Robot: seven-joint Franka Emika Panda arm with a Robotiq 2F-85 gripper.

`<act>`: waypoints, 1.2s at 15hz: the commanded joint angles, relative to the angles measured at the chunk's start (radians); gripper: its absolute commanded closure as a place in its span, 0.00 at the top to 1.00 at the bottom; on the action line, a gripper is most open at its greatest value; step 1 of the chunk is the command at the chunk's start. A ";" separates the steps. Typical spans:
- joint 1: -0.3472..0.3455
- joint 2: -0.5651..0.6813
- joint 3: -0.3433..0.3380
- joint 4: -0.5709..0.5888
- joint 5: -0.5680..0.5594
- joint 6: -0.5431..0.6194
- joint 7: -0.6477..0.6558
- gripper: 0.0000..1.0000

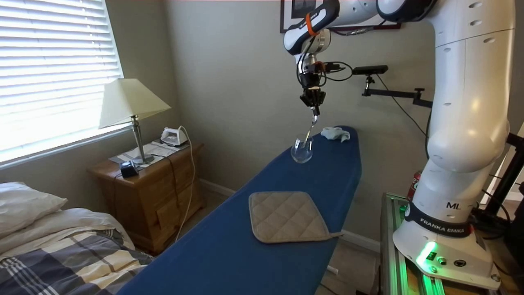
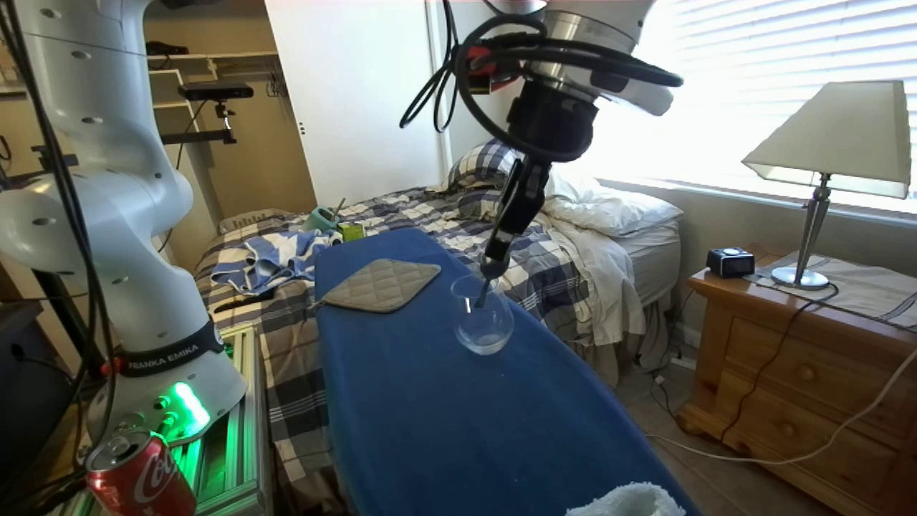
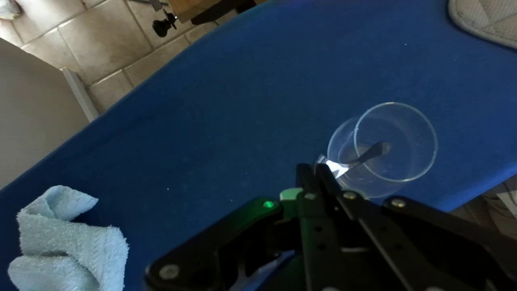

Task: Put the spoon in the glass.

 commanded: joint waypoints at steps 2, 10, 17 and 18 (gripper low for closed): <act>0.004 0.019 0.006 0.014 0.018 0.012 0.042 0.02; 0.012 0.027 0.018 0.014 0.019 0.020 0.065 0.03; 0.018 0.024 0.020 0.008 0.018 0.036 0.079 0.21; 0.018 0.022 0.020 0.006 0.019 0.036 0.079 0.26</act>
